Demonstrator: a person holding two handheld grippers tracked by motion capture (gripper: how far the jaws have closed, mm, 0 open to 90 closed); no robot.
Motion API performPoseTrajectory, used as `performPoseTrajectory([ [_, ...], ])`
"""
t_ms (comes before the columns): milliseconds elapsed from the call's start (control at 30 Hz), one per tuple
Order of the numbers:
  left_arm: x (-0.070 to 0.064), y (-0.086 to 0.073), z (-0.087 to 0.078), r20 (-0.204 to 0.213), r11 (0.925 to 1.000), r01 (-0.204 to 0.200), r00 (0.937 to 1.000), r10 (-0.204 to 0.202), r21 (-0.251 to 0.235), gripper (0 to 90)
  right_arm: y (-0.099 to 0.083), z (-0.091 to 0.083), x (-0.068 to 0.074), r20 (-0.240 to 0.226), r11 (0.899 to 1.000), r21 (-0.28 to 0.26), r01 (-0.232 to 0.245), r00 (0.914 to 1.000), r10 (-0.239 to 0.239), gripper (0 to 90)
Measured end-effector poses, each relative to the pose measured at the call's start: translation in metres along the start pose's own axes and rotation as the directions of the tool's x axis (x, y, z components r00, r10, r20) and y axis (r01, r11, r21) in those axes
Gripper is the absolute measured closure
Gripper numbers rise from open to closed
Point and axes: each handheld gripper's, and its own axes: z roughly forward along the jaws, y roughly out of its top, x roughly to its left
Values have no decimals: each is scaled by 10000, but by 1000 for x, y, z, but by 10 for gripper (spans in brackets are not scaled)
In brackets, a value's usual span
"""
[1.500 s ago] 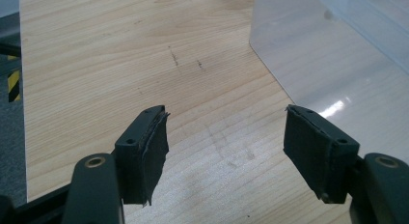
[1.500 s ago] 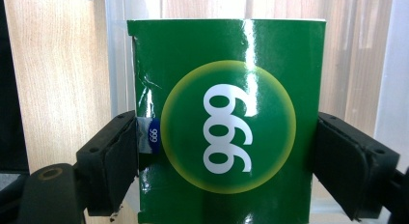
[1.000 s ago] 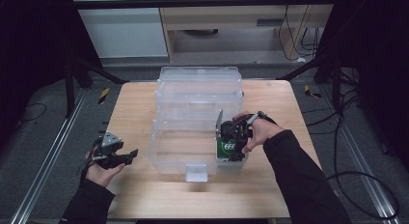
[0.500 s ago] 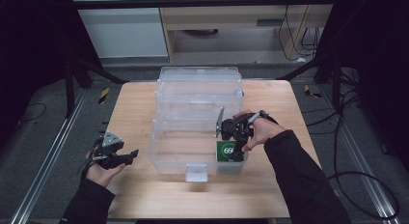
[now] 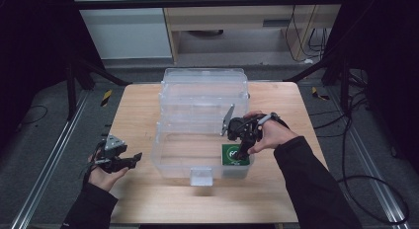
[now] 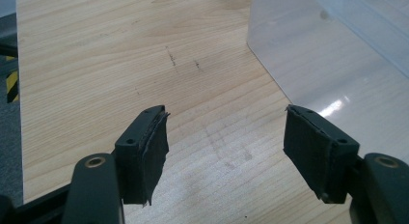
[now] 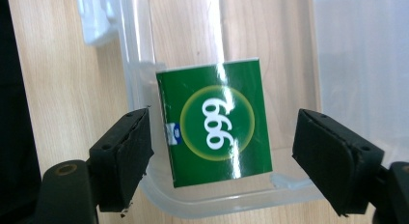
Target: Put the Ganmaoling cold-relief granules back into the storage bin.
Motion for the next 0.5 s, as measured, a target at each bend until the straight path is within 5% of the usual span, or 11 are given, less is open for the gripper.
performPoseTrajectory([
  [500,1,0,0,2,9999,60,10000,-60,-129,316,8,-1,20,27,9944,-1047,-134,9999,138,242],
])
